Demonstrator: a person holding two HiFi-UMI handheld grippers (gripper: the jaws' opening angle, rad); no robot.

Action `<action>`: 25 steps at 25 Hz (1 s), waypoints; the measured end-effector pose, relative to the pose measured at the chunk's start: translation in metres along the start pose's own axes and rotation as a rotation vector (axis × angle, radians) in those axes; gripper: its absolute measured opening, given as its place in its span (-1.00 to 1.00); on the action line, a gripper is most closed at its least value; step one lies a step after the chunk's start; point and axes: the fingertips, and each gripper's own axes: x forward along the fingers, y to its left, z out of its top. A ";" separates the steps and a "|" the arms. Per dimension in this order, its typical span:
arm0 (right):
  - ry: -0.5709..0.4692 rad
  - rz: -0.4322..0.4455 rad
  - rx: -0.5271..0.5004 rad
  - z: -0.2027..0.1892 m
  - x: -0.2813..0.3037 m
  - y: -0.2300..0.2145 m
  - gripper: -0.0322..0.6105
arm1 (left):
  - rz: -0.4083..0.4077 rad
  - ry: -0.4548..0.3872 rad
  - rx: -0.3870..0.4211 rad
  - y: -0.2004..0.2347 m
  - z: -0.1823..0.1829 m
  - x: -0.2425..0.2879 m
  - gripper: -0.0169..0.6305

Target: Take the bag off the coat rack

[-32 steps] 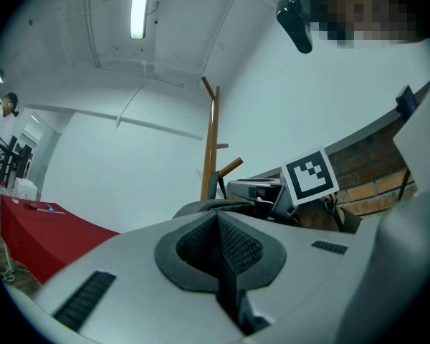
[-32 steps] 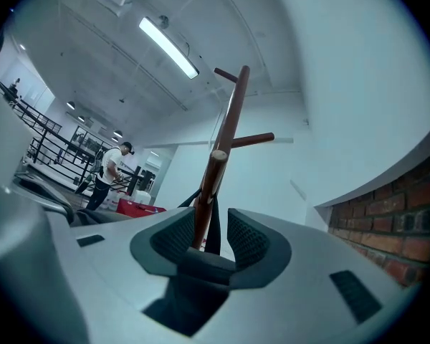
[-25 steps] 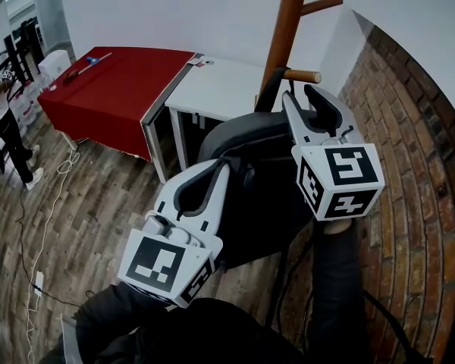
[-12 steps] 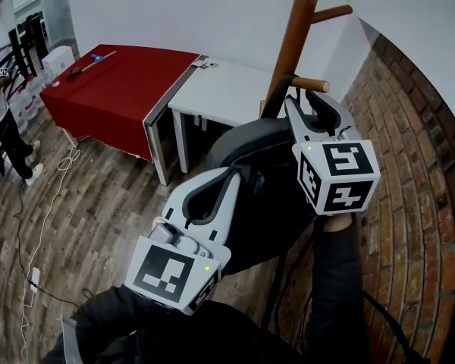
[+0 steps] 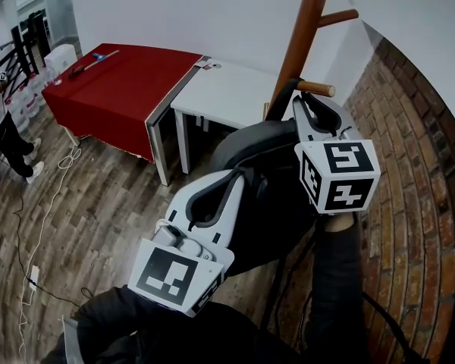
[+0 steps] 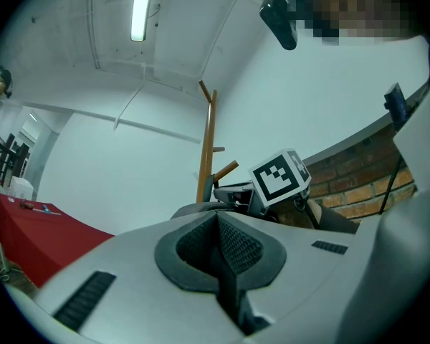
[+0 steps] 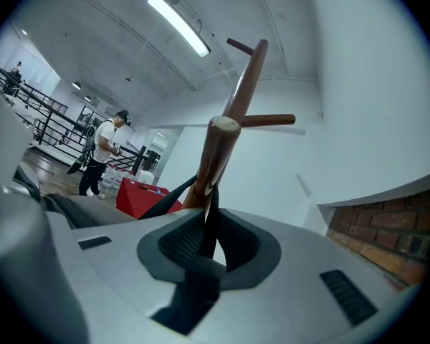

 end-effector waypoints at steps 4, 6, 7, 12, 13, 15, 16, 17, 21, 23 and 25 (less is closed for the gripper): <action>-0.004 0.006 0.013 0.000 0.000 0.000 -0.74 | -0.004 -0.004 0.023 0.002 0.000 -0.002 -0.92; -0.010 0.010 0.019 0.000 0.000 -0.001 -0.79 | -0.005 -0.004 0.003 0.000 0.000 -0.001 -0.92; -0.015 0.011 0.023 0.000 0.000 -0.001 -0.82 | -0.006 -0.004 0.010 0.001 0.000 -0.001 -0.92; -0.034 0.011 0.038 0.000 -0.001 -0.002 -0.83 | -0.008 -0.004 0.040 0.003 -0.002 -0.001 -0.92; -0.036 0.011 0.040 0.000 -0.001 -0.002 -0.83 | -0.007 -0.003 0.028 0.002 -0.001 -0.001 -0.92; -0.040 0.010 0.043 0.000 -0.001 -0.001 -0.83 | -0.006 -0.002 0.002 0.001 0.000 -0.001 -0.92; -0.042 0.008 0.044 0.000 -0.002 -0.001 -0.83 | -0.006 -0.002 -0.002 0.000 0.000 -0.002 -0.92; -0.044 0.007 0.046 0.001 -0.002 -0.001 -0.84 | -0.006 -0.002 -0.003 0.000 0.000 -0.002 -0.92; -0.052 0.005 0.057 0.000 -0.003 -0.002 -0.84 | -0.006 -0.004 0.025 0.002 -0.001 -0.002 -0.92; -0.055 0.004 0.061 0.000 -0.003 -0.003 -0.84 | -0.006 -0.003 0.021 0.002 -0.001 -0.002 -0.92; -0.059 0.001 0.063 0.001 -0.003 -0.003 -0.84 | -0.007 -0.001 0.015 0.001 -0.001 -0.001 -0.92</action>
